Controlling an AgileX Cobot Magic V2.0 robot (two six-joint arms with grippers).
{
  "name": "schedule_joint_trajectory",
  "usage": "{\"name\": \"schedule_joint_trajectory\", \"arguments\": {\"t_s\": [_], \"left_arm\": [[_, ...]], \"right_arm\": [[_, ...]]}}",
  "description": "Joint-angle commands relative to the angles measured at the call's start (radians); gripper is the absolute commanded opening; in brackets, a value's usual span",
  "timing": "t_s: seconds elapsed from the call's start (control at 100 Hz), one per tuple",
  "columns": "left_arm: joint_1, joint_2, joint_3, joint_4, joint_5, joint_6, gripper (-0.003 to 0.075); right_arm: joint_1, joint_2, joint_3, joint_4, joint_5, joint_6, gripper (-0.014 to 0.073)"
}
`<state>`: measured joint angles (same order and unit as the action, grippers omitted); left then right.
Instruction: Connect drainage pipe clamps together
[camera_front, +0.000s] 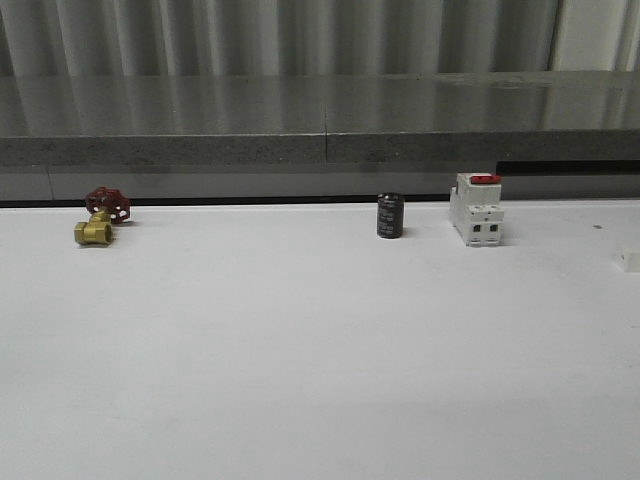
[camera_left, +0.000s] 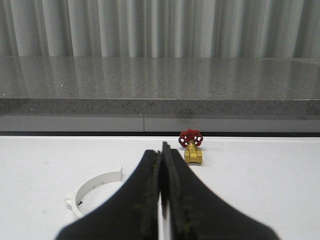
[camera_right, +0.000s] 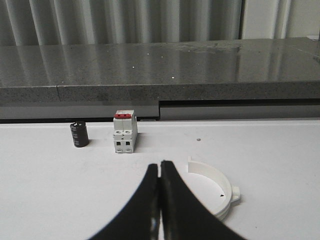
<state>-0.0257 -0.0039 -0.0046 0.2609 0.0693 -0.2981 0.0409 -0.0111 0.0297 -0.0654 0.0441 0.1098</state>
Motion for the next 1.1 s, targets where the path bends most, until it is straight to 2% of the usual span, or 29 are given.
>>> {"name": "schedule_joint_trajectory", "arguments": {"t_s": [0.0,0.25,0.41,0.61,0.73,0.92,1.09], "left_arm": [[0.002,-0.033,0.049,-0.004,-0.078,-0.006,-0.0020],[0.002,-0.033,0.047,-0.004,-0.080,-0.006,-0.0020],[0.002,-0.024,0.032,-0.117,-0.069,-0.006,-0.0020],[0.002,0.053,-0.074,-0.139,-0.017,-0.006,-0.0020],[0.002,0.144,-0.192,-0.141,0.090,-0.006,-0.0020],[0.002,0.346,-0.420,-0.133,0.379,-0.006,-0.0020],[0.002,0.501,-0.547,-0.133,0.496,-0.006,-0.0020]], "right_arm": [[-0.008,0.004,-0.021,-0.001,-0.085,-0.006,-0.0067],[-0.008,0.004,-0.021,-0.001,-0.085,-0.006,-0.0067],[-0.008,0.004,-0.021,-0.001,-0.085,-0.006,-0.0067],[-0.008,0.004,-0.021,-0.001,-0.085,-0.006,-0.0067],[-0.008,0.004,-0.021,-0.001,-0.085,-0.006,-0.0067],[-0.008,0.004,-0.021,-0.001,-0.085,-0.006,-0.0067],[-0.008,0.004,-0.021,-0.001,-0.085,-0.006,-0.0067]]}}
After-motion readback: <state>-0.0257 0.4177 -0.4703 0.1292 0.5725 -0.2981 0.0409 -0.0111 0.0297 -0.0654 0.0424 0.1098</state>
